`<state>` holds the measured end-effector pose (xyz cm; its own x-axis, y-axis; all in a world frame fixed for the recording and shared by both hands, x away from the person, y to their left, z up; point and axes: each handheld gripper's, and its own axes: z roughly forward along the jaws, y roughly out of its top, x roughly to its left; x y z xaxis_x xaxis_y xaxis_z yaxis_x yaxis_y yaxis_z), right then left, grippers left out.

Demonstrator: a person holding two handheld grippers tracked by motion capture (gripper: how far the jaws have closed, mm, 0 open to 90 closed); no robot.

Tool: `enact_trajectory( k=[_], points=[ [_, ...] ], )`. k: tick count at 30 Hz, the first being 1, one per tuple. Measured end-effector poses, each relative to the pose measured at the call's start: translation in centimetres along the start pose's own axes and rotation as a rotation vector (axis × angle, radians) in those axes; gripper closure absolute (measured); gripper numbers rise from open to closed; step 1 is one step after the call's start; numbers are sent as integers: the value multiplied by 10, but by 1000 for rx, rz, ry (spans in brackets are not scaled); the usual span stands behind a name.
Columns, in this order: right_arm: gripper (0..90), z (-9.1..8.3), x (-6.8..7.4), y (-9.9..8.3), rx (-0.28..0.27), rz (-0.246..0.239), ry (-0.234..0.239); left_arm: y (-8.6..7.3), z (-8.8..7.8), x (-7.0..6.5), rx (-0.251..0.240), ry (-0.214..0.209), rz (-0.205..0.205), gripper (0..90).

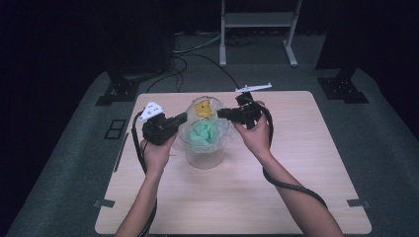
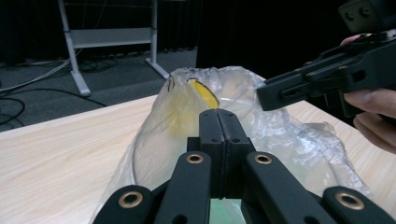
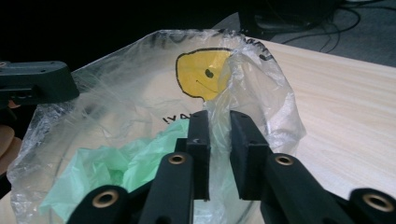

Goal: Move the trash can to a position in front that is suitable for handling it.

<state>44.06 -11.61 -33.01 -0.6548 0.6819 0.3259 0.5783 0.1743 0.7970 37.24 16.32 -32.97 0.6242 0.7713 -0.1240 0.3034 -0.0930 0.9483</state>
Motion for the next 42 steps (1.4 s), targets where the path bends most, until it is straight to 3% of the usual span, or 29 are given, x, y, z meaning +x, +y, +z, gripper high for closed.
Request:
enact_trajectory(
  k=[17,30,42],
  points=[
    [845,1,11,6,-11,29,98,-3,11,-14,14,-49,16,900],
    [843,7,16,9,-13,76,183,-12,22,-26,31,-108,13,900],
    [834,11,16,10,-7,118,253,-14,33,-36,54,-130,28,900]
  ],
)
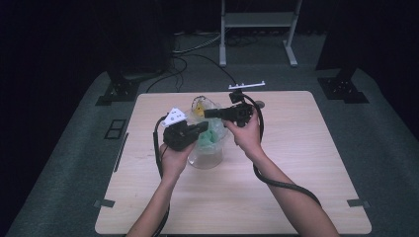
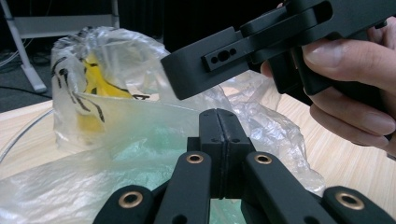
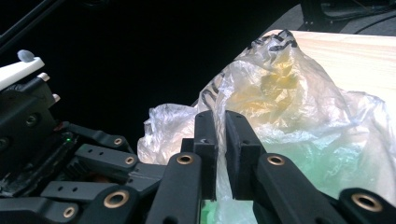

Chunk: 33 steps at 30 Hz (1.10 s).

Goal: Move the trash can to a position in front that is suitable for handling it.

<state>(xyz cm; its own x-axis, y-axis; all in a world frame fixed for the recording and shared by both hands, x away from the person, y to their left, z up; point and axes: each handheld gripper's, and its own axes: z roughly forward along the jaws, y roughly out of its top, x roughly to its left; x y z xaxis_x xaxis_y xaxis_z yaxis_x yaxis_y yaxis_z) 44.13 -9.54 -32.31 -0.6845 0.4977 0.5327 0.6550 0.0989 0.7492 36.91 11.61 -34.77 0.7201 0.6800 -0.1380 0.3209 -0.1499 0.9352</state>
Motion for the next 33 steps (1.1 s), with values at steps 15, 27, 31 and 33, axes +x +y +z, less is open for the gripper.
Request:
enact_trajectory(
  k=[15,27,31,33],
  points=[
    [725,6,2,0,31,-2,7,-1,5,-5,13,-11,10,900],
    [896,10,0,-1,58,-11,-23,-2,1,-4,-1,-21,-4,826],
    [897,8,-7,-3,45,30,3,-2,-2,-5,-14,-21,-20,686],
    [897,7,-11,-4,36,54,20,-2,-5,-5,-23,-10,-19,630]
  ],
)
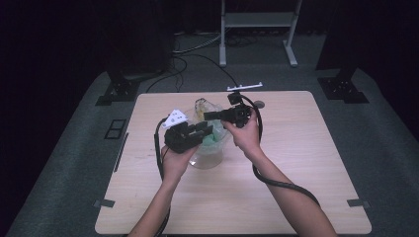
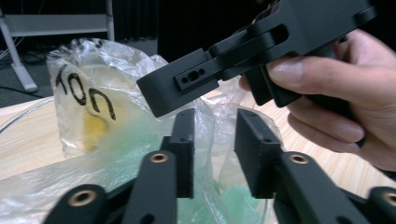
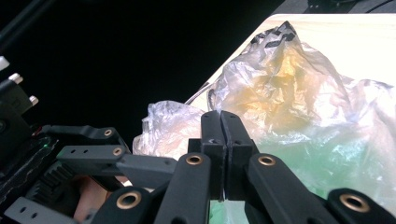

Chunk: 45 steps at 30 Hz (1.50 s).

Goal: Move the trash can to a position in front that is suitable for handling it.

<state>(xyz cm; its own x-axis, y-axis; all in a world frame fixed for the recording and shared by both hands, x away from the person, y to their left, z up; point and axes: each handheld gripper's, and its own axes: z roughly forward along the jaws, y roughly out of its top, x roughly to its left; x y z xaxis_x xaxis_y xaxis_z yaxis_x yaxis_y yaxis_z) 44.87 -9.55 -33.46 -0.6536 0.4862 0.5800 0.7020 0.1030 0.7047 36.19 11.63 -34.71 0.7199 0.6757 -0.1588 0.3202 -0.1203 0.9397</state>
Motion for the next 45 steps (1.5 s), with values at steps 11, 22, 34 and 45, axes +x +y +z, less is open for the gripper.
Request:
enact_trajectory(
  k=[11,22,34,45],
  points=[
    [897,-6,-12,-2,-27,60,60,-4,-19,-4,-56,85,22,259],
    [897,-9,-16,0,-48,91,80,-20,-43,-3,-83,149,51,117],
    [898,-20,-15,6,-88,104,98,-30,-57,1,-111,176,49,95],
    [897,-37,-15,12,-156,116,126,-30,-60,2,-119,177,45,82]
  ],
)
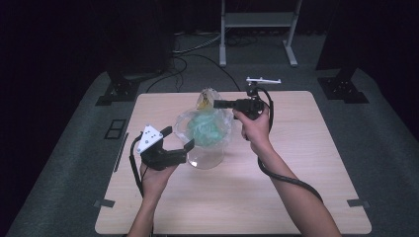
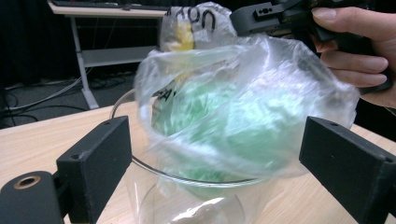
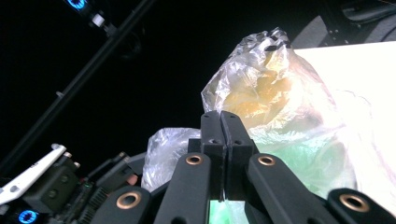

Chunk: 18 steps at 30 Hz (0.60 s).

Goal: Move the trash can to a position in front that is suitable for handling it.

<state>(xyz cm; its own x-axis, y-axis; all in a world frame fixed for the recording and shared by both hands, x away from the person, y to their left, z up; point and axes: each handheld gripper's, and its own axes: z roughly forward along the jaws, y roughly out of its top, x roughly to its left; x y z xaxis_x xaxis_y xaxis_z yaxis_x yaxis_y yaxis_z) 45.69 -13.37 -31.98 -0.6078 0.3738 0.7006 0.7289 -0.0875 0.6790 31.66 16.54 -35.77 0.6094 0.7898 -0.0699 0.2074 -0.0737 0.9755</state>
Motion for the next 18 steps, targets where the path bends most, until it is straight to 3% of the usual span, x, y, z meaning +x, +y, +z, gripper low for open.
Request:
enact_trajectory(
  k=[18],
  points=[
    [897,-22,12,15,-64,-28,10,1,-1,-1,-9,-21,6,82]
  ],
)
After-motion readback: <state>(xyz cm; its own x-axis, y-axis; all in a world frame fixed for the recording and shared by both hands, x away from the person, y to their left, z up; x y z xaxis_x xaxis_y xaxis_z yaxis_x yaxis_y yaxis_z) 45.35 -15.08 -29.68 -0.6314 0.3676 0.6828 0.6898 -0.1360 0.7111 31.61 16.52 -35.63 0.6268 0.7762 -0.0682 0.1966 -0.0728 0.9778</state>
